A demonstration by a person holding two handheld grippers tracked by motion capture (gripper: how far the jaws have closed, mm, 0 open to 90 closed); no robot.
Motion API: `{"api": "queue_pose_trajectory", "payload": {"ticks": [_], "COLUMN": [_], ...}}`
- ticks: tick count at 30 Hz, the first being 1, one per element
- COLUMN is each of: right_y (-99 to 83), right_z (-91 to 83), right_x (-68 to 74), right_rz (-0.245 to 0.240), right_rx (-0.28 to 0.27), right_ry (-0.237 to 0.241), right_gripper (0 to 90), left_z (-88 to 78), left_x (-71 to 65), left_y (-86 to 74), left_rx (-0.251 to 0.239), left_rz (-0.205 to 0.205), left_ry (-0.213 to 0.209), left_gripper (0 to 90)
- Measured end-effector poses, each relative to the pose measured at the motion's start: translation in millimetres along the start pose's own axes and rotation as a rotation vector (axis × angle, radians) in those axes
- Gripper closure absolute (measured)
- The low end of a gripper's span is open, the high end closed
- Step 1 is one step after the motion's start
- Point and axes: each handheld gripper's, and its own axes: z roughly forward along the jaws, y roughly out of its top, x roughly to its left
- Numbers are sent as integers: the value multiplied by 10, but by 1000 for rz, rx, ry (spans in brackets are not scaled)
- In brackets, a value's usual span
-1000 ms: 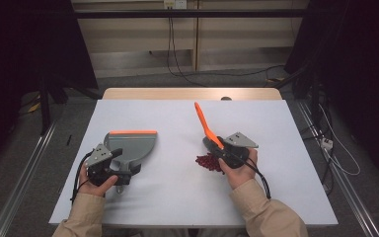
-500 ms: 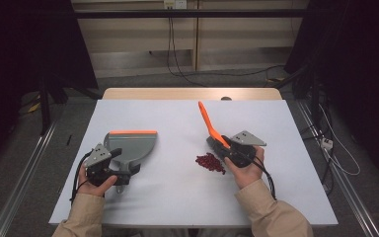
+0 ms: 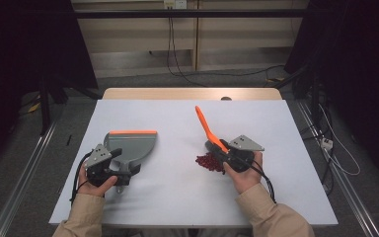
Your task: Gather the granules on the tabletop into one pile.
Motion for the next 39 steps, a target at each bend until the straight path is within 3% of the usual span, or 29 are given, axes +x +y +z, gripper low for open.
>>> {"api": "queue_pose_trajectory", "payload": {"ticks": [12,16,20,23,26,28,36,39], "right_y": [31,19,1,-15,-22,-27,-37,-44], "right_z": [-169,-167,-146,-130,-130,-136,-143,-143], "right_x": [-313,-373,-396,-394,-397,-395,-411,-400], "right_rz": [46,49,37,26,23,22,32,34], "right_rx": [-31,-22,-6,10,7,10,12,13], "right_ry": [9,-6,-14,-19,-14,-17,-16,-13], "right_gripper": [714,715,714,714,714,714,714,714], "left_z": [-26,-40,-71,-88,-106,-112,-161,-191], "left_x": [-6,0,36,81,122,143,219,253], "left_y": [-7,-21,-60,-101,-145,-173,-220,-212], "left_rx": [21,45,70,104,132,156,193,193], "left_rz": [-5,-4,-28,-16,-56,-60,-117,-141], "left_ry": [7,32,77,120,157,178,203,198], "left_gripper": [60,60,60,73,90,96,109,161]}}
